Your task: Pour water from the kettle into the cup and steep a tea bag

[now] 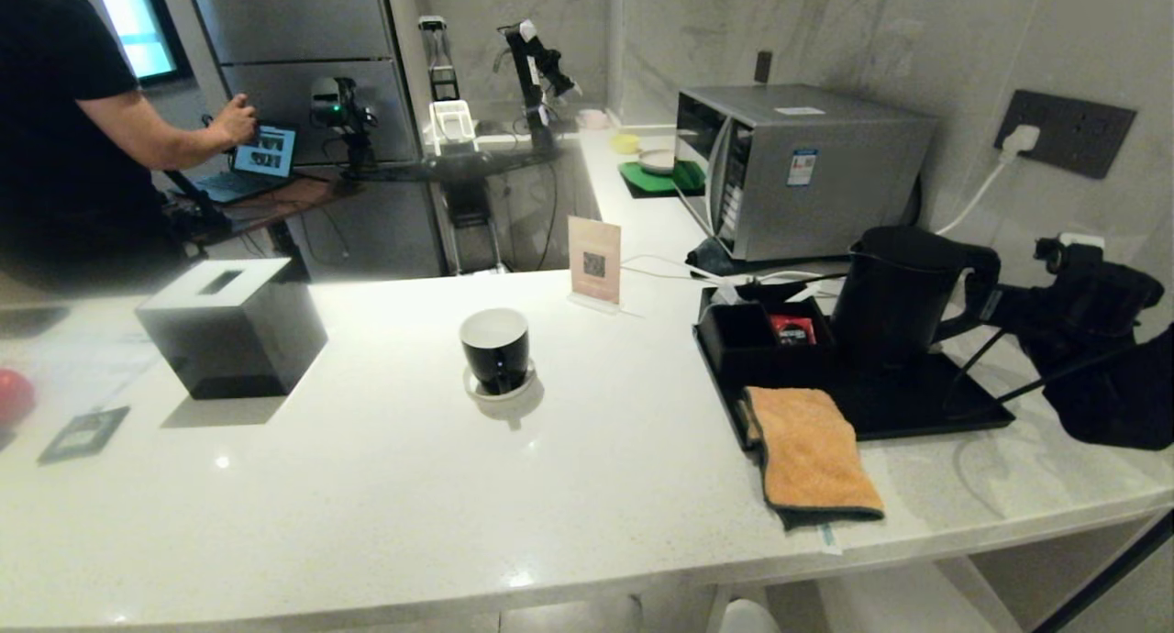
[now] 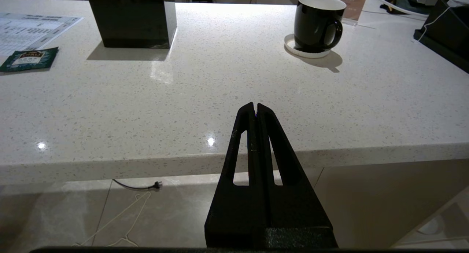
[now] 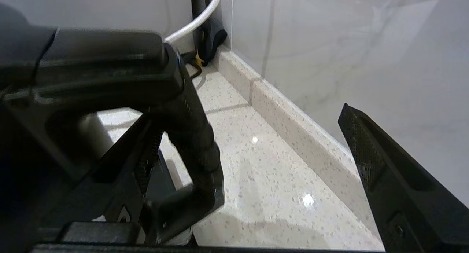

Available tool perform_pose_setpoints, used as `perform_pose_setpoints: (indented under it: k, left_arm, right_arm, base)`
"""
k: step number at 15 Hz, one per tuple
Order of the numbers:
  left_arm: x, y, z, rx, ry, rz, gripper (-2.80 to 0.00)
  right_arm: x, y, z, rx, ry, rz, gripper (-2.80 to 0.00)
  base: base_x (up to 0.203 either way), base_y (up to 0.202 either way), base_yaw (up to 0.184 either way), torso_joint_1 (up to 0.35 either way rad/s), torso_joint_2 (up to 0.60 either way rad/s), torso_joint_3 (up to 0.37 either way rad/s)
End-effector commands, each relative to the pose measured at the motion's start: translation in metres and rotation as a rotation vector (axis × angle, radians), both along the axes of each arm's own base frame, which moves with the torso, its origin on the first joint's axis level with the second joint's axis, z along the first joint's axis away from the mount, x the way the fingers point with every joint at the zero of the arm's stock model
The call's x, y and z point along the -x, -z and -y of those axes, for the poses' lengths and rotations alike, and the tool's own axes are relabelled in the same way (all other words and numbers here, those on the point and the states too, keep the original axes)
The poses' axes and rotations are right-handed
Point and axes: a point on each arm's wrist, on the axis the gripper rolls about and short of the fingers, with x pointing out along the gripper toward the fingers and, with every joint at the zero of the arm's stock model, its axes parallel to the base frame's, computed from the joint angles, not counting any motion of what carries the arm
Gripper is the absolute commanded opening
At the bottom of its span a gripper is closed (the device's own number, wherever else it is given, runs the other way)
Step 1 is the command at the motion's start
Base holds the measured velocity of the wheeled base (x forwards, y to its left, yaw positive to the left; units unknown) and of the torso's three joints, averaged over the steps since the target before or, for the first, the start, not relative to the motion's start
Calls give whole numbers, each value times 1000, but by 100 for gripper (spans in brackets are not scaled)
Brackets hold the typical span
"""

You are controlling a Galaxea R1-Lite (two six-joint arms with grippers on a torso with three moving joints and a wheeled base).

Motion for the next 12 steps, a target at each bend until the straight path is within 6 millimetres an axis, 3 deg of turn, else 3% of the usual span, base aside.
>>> perform_pose_setpoints:
  k: [1, 12]
  left_arm:
    - [0, 0, 0, 1, -1, 0, -280]
    - [0, 0, 0, 1, -1, -1, -280]
  right_arm:
    - [-6, 0, 2, 4, 2, 21, 0]
    - [-26, 10, 6, 13, -10, 45, 0]
  base:
    - [0, 0, 0, 0, 0, 0]
    - [0, 0, 0, 0, 0, 0]
